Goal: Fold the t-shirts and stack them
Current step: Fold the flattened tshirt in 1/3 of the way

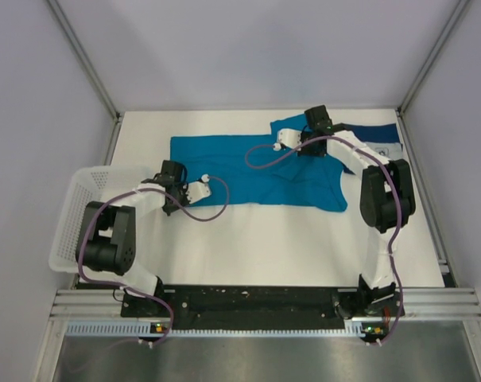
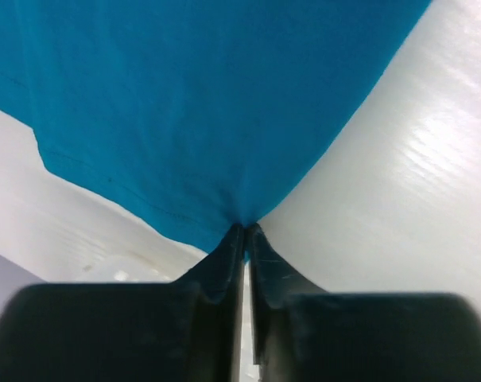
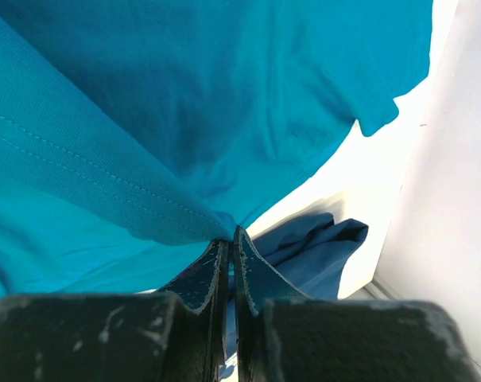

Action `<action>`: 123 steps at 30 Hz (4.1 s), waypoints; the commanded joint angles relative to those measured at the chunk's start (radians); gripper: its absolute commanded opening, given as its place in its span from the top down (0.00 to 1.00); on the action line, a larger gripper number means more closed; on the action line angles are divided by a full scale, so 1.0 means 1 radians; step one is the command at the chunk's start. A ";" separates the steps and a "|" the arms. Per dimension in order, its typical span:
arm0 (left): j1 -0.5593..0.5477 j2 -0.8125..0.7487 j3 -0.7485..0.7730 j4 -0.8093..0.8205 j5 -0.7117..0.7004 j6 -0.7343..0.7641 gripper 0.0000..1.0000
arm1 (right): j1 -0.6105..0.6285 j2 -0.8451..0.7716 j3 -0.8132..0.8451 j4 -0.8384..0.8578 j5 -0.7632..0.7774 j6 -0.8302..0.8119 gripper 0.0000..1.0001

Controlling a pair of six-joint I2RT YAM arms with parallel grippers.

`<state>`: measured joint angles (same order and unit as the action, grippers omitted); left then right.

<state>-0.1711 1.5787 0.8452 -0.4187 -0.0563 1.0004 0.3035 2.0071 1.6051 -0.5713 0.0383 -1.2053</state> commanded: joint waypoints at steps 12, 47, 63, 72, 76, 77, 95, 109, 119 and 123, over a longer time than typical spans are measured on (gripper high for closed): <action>0.004 -0.017 -0.089 0.135 -0.097 0.037 1.00 | 0.008 0.068 0.058 0.197 0.089 -0.145 1.00; 0.002 -0.017 -0.093 0.166 -0.083 0.027 1.00 | -0.179 -0.358 -0.545 0.076 -0.213 1.299 0.55; 0.002 -0.118 -0.113 0.023 -0.051 0.087 1.00 | -0.299 -0.325 -0.525 -0.154 -0.012 1.238 1.00; -0.011 -0.209 -0.187 -0.130 -0.040 0.078 1.00 | -0.299 -0.249 -0.543 -0.335 0.150 1.218 1.00; -0.033 -0.272 -0.210 -0.248 -0.008 0.003 1.00 | -0.299 -0.257 -0.574 -0.372 0.153 1.233 0.98; -0.044 -0.287 -0.212 -0.290 0.010 -0.017 1.00 | -0.299 -0.258 -0.576 -0.377 0.150 1.237 0.97; -0.015 -0.286 0.147 -0.471 0.127 -0.291 0.59 | -0.297 -0.474 -0.444 -0.242 -0.027 1.210 0.53; 0.016 -0.005 0.149 -0.224 0.066 -0.379 0.72 | -0.061 -0.392 -0.530 0.139 -0.334 1.421 0.68; 0.018 0.057 0.068 -0.154 -0.037 -0.408 0.72 | 0.032 -0.286 -0.547 0.134 -0.221 1.452 0.60; 0.016 0.046 0.054 -0.150 -0.031 -0.405 0.72 | 0.032 -0.288 -0.571 0.125 -0.259 1.446 0.59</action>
<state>-0.1577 1.6295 0.9367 -0.6098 -0.0856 0.6102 0.3317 1.7199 1.0462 -0.4580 -0.2184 0.2295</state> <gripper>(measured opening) 0.282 0.406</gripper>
